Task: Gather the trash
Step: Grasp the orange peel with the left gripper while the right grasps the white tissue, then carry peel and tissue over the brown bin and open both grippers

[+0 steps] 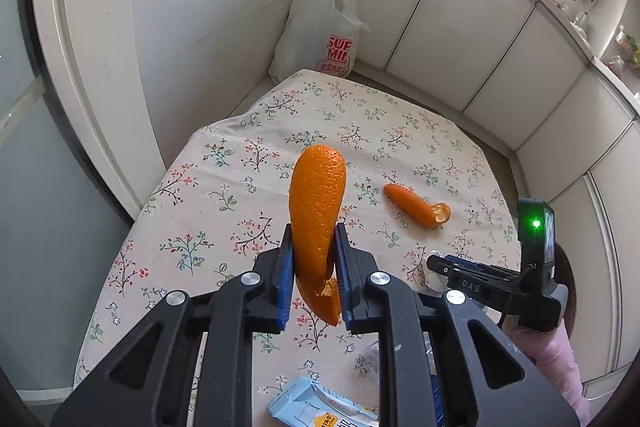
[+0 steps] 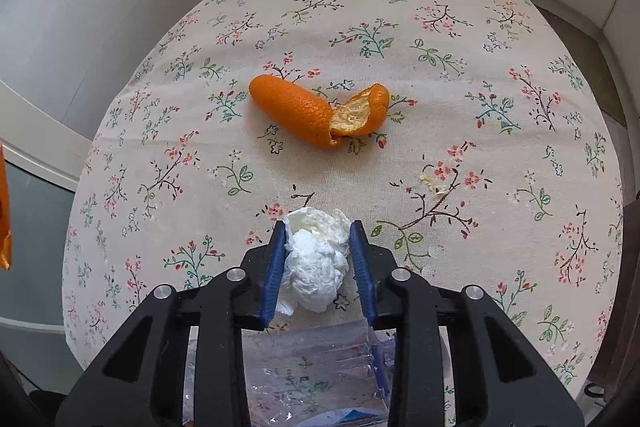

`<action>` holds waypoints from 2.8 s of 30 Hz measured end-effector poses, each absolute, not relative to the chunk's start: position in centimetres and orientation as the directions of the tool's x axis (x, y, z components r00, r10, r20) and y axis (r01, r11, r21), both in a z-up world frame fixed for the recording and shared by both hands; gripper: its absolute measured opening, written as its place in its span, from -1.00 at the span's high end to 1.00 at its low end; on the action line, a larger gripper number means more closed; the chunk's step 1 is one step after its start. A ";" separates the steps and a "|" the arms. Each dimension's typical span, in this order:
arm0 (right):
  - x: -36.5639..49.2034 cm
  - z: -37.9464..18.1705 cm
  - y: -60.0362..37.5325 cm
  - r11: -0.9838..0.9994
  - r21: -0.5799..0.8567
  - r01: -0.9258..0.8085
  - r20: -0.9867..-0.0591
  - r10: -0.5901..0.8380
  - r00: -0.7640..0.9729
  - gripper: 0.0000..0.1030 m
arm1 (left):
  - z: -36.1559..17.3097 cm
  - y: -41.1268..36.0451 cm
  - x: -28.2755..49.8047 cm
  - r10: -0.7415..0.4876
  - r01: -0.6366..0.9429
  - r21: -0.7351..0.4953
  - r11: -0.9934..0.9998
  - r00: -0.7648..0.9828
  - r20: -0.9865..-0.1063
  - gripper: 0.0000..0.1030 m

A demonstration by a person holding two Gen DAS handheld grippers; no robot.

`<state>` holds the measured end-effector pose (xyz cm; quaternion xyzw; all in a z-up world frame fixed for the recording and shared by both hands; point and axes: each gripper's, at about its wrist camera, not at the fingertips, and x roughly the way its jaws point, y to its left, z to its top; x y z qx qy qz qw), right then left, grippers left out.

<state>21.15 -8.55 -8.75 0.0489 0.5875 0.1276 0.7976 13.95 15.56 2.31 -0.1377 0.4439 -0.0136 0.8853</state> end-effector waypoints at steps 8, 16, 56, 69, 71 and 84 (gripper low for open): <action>20.4 -6.3 -8.5 0.947 0.276 -0.164 -0.888 0.317 0.335 0.65 | 2.6 15.3 14.2 -0.162 -0.097 -0.279 0.955 0.620 -0.768 0.64; 19.2 -2.8 -10.2 0.934 0.316 -0.164 -0.833 0.356 0.423 0.66 | 3.4 13.9 14.3 -0.184 -0.073 -0.299 0.952 0.646 -0.741 0.64; 8.1 6.9 -36.4 0.918 0.028 0.396 -0.563 -0.313 0.765 0.45 | 3.2 -8.7 13.7 -0.457 0.291 -0.352 0.889 0.576 -0.678 0.62; 2.9 10.2 -41.6 0.768 0.050 0.639 -0.373 -0.579 0.725 -0.87 | 3.1 -20.5 13.7 -0.582 0.449 -0.384 0.807 0.487 -0.651 0.61; 2.3 10.4 -42.7 0.727 0.041 0.686 -0.365 -0.628 0.687 -0.87 | 3.4 -22.8 13.5 -0.598 0.476 -0.383 0.792 0.474 -0.646 0.60; -0.1 9.3 -47.4 0.649 0.098 0.755 -0.422 -0.660 0.622 -0.87 | 4.1 -29.7 13.8 -0.641 0.522 -0.403 0.752 0.433 -0.634 0.01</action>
